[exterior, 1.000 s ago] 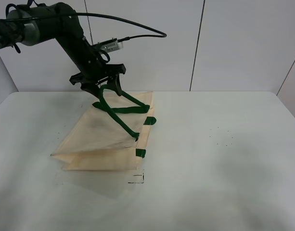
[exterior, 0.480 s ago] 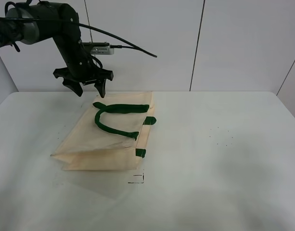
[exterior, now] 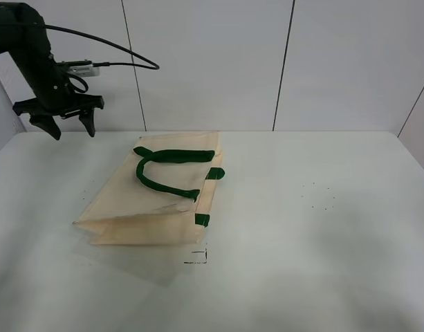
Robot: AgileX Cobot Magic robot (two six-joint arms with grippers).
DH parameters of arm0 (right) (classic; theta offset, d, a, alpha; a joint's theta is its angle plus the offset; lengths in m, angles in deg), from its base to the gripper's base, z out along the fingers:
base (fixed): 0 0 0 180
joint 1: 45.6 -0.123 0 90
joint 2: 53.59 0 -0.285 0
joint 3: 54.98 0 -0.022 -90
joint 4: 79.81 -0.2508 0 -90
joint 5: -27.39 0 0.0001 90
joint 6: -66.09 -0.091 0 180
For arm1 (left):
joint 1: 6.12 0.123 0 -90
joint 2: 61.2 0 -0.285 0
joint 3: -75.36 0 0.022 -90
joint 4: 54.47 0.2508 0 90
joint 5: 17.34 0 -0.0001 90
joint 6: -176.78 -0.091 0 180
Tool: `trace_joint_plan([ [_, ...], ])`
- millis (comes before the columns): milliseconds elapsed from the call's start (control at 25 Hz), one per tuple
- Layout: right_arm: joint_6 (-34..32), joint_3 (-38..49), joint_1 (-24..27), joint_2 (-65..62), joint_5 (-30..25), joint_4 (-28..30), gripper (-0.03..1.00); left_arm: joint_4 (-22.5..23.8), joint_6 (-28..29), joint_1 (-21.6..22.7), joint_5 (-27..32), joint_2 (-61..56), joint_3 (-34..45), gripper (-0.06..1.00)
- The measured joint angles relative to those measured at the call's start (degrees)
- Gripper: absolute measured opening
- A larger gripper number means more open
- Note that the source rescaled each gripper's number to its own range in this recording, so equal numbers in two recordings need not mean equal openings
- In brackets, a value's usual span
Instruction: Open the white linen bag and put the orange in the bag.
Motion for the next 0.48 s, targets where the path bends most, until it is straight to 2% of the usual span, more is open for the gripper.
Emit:
trace_joint_plan([
  [240,0.0,0.0,0.0,0.0,0.0,0.0,0.98,0.1,0.0,1.8,1.0,-0.6,1.3,0.83],
  [480,0.0,0.0,0.0,0.0,0.0,0.0,0.98,0.0,0.0,1.8,0.5,-8.3,14.9,0.83],
])
